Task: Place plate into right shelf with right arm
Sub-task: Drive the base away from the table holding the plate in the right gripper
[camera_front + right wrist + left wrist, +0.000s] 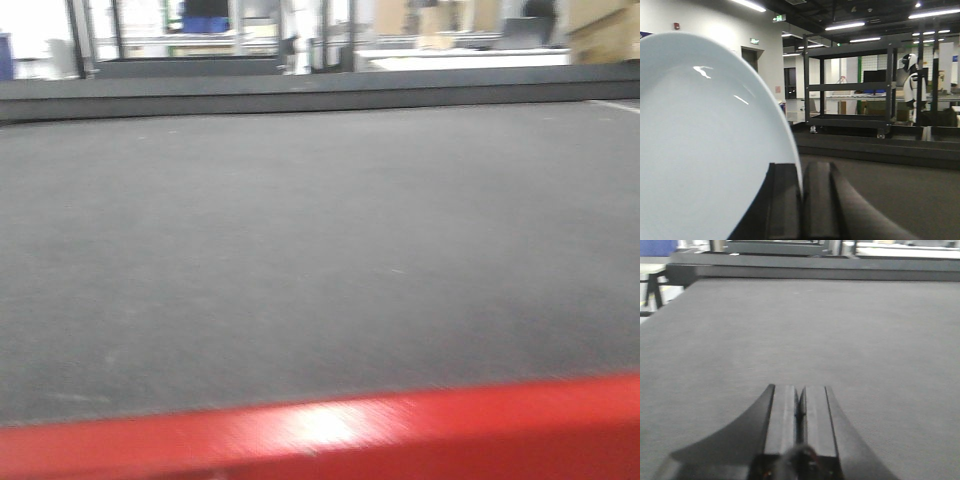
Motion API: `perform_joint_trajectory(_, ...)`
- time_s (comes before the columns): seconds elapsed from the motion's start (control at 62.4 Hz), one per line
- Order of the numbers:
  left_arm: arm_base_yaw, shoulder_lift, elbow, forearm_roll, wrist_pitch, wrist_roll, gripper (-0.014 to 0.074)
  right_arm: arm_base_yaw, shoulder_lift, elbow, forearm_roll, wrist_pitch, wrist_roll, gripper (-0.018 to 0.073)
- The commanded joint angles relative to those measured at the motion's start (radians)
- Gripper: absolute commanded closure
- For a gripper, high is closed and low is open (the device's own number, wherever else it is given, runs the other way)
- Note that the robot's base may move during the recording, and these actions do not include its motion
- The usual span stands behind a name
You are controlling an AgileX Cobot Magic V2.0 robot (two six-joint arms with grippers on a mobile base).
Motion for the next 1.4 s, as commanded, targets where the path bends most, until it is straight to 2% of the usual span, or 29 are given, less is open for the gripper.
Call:
perform_joint_trajectory(0.0,0.001,-0.006,0.010,-0.006,-0.086,-0.003,0.0643,-0.004,0.015,-0.026,-0.001,-0.103,-0.005,0.0503)
perform_joint_trajectory(1.379,0.001,-0.006,0.010,-0.006,-0.086,-0.003,0.0643,-0.002,0.015,-0.026,-0.001,-0.104,-0.005,0.0503)
